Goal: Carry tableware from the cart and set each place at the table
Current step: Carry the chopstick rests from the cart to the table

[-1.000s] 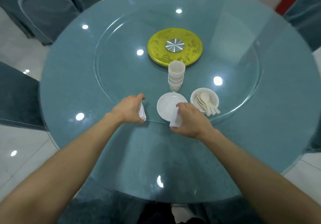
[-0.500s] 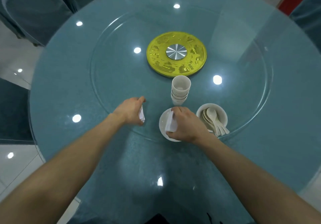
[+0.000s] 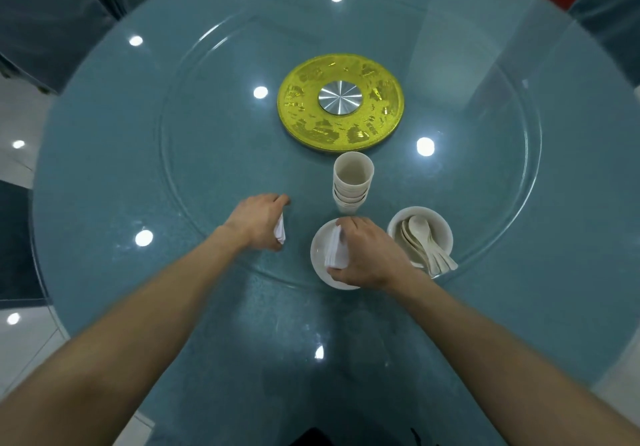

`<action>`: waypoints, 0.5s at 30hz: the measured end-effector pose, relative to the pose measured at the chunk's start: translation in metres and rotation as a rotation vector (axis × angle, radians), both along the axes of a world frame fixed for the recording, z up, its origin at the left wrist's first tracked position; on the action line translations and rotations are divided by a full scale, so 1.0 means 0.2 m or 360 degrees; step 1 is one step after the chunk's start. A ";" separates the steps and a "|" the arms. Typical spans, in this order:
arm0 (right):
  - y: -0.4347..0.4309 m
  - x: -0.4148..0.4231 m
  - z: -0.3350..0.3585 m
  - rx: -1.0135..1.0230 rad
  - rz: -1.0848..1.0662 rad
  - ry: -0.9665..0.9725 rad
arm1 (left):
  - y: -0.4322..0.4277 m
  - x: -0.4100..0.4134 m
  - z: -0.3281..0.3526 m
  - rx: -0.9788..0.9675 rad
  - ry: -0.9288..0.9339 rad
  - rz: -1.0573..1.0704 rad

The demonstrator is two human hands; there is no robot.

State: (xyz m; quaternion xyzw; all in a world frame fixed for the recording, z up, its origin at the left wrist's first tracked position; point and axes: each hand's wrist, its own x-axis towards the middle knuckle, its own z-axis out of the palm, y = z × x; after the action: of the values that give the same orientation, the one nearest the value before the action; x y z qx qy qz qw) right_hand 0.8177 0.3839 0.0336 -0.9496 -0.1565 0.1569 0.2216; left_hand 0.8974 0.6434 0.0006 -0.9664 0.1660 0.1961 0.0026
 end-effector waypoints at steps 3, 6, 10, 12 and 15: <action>0.00 -0.01 -0.01 -0.0001 0.0009 -0.0003 | 0.01 0.00 -0.02 -0.0006 0.0002 -0.0010; 0.00 -0.01 0.00 0.0003 0.0017 -0.0011 | 0.02 0.00 -0.01 -0.0027 0.0063 0.0047; 0.00 -0.01 0.02 0.0013 0.0015 -0.0027 | -0.01 -0.03 0.03 -0.0337 0.0081 0.0637; 0.00 -0.01 0.02 0.0014 0.0011 -0.0043 | -0.05 -0.04 0.04 -0.0409 0.0038 0.1001; -0.01 -0.02 0.03 0.0020 0.0005 -0.0047 | -0.11 -0.05 0.04 -0.0314 0.0098 0.1235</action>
State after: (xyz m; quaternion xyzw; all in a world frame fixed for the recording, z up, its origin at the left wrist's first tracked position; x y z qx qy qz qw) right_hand 0.8129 0.3821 0.0389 -0.9502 -0.1623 0.1422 0.2250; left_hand 0.8870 0.6220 0.0083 -0.9467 -0.1933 0.1945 -0.1693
